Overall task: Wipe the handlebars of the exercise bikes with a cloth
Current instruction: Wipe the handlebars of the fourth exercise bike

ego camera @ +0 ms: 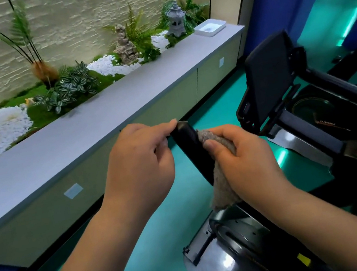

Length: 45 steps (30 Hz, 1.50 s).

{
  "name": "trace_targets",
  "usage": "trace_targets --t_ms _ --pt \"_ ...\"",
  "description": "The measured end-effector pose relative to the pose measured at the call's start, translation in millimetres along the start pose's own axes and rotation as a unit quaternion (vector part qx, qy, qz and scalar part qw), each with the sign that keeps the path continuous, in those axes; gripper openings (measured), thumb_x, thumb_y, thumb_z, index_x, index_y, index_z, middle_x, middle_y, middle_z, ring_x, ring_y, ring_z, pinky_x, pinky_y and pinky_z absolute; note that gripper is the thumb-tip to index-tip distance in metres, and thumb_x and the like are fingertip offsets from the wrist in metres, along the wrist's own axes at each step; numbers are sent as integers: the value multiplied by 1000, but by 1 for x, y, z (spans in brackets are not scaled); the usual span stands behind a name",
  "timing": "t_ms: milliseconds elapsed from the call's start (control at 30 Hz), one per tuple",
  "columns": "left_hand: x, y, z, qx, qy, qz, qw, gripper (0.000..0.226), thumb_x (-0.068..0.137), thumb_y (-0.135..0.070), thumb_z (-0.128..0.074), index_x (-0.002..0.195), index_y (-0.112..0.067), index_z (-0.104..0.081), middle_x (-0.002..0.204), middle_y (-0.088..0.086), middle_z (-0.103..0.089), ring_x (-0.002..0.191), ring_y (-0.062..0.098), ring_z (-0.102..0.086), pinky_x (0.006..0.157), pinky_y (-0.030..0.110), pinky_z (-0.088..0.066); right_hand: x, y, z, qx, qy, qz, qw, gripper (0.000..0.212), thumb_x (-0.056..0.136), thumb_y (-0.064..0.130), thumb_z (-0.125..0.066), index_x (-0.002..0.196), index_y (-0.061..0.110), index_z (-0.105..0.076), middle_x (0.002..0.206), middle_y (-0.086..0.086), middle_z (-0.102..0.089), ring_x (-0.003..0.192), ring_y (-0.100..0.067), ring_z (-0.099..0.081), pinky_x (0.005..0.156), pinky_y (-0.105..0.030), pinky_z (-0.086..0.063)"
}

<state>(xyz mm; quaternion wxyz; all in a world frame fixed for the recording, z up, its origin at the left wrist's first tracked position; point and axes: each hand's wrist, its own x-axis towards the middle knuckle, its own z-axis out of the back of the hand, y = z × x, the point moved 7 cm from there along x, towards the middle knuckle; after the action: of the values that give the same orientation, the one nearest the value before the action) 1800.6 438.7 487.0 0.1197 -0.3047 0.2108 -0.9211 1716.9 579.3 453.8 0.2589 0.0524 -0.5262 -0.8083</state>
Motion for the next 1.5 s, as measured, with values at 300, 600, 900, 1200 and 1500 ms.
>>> trace_targets --t_ms 300,600,900,1200,1500 --pt "3 14 -2 -54 34 34 997 32 86 -16 -54 111 -29 -68 98 -17 -63 92 2 -54 75 4 -36 3 10 -1 22 8 39 999 22 87 16 -65 93 37 -63 89 23 -66 83 9 -61 71 -5 -42" --pt "-15 -18 18 -273 60 132 951 11 79 -42 -66 79 -32 -68 75 -15 -68 71 7 -66 65 28 -54 -17 44 10 38 -98 128 986 19 80 38 -63 93 32 -50 96 2 -56 90 -8 -59 76 -14 -47" --pt "-42 -3 8 -364 -71 242 897 10 84 -29 -66 84 -24 -58 76 -6 -67 71 9 -65 63 22 -52 -31 43 -28 156 37 108 981 35 95 36 -37 113 23 -65 108 7 -66 108 -17 -61 91 -29 -49" --pt "-31 33 -13 -391 -97 270 874 27 83 -17 -71 100 -33 -58 93 -11 -70 86 1 -67 74 19 -53 -8 24 -3 -21 -13 90 996 38 89 11 -60 123 29 -58 115 12 -53 109 -2 -54 94 -20 -45" --pt "-61 13 -35 -332 -177 186 908 29 74 -11 -72 91 -35 -67 97 -11 -65 95 3 -62 88 20 -48 1 6 -4 39 37 -4 999 44 86 0 -63 111 36 -66 105 13 -68 94 -2 -65 89 -27 -53"
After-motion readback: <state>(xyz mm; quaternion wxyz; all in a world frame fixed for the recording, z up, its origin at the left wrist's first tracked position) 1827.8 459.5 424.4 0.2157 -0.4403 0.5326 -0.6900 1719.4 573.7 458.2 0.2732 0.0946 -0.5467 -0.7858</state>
